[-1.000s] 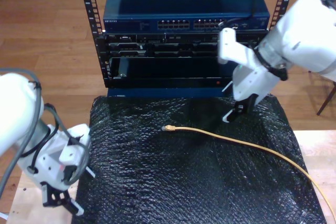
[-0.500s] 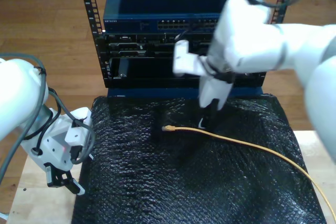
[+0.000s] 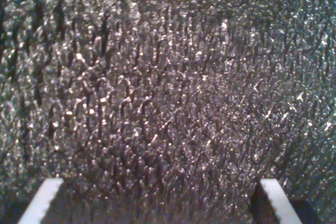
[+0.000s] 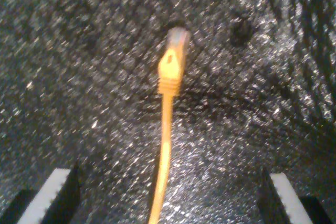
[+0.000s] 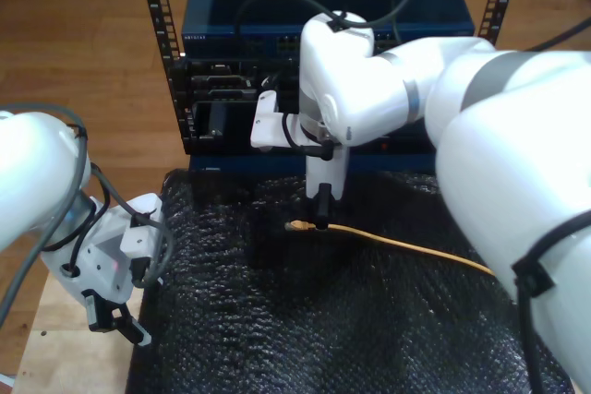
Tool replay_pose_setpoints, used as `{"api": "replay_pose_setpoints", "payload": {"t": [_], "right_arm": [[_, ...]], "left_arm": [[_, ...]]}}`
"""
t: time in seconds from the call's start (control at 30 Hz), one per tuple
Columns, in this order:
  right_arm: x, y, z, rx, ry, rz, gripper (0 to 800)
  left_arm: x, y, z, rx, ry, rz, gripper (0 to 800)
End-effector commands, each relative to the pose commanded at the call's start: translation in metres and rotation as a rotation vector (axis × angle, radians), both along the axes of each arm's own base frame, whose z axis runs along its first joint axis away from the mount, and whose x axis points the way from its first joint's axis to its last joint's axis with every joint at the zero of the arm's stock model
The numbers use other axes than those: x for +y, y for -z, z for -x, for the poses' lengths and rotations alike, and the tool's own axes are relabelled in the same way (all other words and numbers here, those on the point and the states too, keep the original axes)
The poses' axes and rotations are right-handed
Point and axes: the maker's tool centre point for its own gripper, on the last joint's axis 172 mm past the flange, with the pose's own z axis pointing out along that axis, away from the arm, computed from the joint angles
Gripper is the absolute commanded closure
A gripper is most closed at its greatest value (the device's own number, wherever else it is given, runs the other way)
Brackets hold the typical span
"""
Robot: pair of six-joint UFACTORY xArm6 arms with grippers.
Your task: Grab the cable and plug it in
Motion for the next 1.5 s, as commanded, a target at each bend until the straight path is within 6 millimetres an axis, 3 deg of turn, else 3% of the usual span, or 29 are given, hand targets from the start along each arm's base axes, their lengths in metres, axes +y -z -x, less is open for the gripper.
{"api": "replay_pose_setpoints", "payload": {"t": [0.13,0.3,0.83,1.0,1.23,1.5], "right_arm": [[0.005,0.007,-0.001,0.001,-0.016,0.048,10],[-0.008,0.011,-0.002,-0.018,-0.006,0.132,10],[0.004,0.033,0.011,-0.044,0.011,0.26,33],[0.006,0.039,0.008,-0.044,0.023,0.263,69],[0.014,0.041,0.006,-0.064,0.057,0.265,239],[0.007,0.036,-0.004,-0.121,0.112,0.301,283]], "left_arm": [[0.0,0.001,0.0,0.004,-0.003,0.0,0],[0.0,0.001,0.0,0.004,-0.003,0.0,0],[0.0,0.002,0.001,0.007,-0.004,0.001,0],[0.0,0.002,0.002,0.008,-0.003,0.001,0],[0.0,0.002,0.002,0.008,-0.005,0.002,0],[0.0,0.002,0.002,0.009,-0.003,0.003,0]]}}
